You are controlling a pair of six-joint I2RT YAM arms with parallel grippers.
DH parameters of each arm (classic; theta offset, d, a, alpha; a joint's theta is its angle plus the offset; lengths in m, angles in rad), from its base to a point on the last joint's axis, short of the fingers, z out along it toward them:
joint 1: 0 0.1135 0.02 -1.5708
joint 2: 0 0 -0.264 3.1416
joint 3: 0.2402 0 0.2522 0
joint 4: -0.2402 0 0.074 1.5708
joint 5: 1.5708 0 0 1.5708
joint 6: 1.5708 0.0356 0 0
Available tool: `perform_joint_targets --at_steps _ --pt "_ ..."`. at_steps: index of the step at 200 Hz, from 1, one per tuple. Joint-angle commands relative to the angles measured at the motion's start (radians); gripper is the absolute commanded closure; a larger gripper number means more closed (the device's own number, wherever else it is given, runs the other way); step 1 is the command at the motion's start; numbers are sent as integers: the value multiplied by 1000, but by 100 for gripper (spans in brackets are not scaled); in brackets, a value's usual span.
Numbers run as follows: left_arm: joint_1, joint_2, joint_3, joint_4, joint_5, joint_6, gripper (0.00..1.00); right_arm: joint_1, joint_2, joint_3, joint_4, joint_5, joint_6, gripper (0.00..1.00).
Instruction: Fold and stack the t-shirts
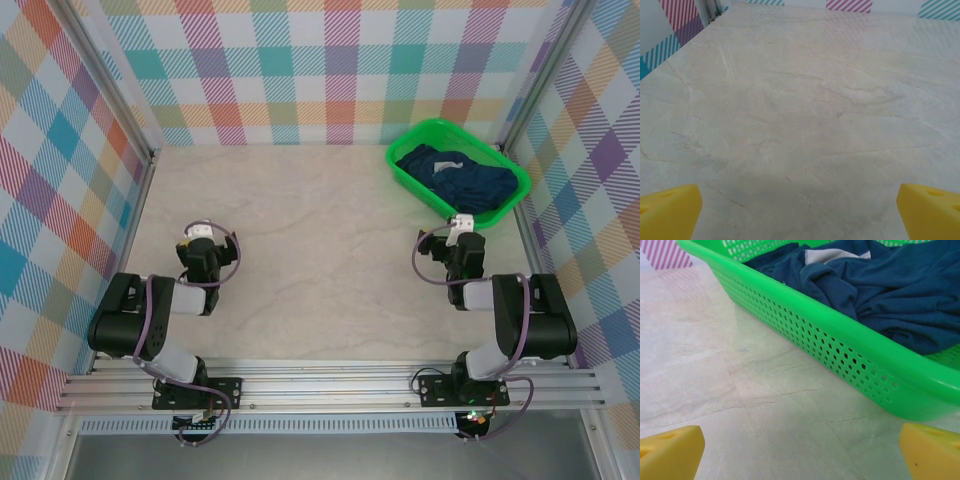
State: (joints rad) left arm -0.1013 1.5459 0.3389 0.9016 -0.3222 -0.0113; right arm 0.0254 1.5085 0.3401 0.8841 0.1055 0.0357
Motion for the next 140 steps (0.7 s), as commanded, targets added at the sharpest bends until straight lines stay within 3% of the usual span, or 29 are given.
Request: perform_joint_targets --at_steps 1,29,39,51,56,64,71,80,87,95,101,123,140 --pt "-5 -48 -45 91 21 4 0 13 -85 -55 86 -19 -31 0" --pt "-43 -274 10 -167 -43 24 0 58 -330 13 -161 31 -70 0" --pt "-62 -373 34 -166 -63 29 0 102 -416 87 -239 82 -82 0" --pt "-92 -463 140 -219 -127 28 0 113 -485 315 -568 140 117 0" --pt "-96 -493 234 -332 -181 -80 0 100 -490 450 -787 107 223 0" --pt "-73 -506 448 -698 -215 -256 0 91 -466 657 -1098 141 337 0" --pt "-40 -470 671 -1058 -141 -336 0 73 -414 746 -1175 146 451 0" --pt "-26 -373 870 -1312 -172 -452 0 -25 -333 838 -1199 -58 520 0" --pt "13 -302 963 -1364 -46 -483 0 -75 -253 924 -1246 -123 551 0" --pt "55 -216 1060 -1393 161 -519 0 -83 -152 1058 -1376 -65 566 0" --pt "56 -154 1138 -1424 253 -526 0 -85 -71 1156 -1464 -32 567 0" --pt "-46 57 1429 -1605 343 -482 0 -113 209 1470 -1729 -31 569 15" --pt "-102 151 1530 -1628 449 -481 8 -142 390 1636 -1838 -90 583 21"
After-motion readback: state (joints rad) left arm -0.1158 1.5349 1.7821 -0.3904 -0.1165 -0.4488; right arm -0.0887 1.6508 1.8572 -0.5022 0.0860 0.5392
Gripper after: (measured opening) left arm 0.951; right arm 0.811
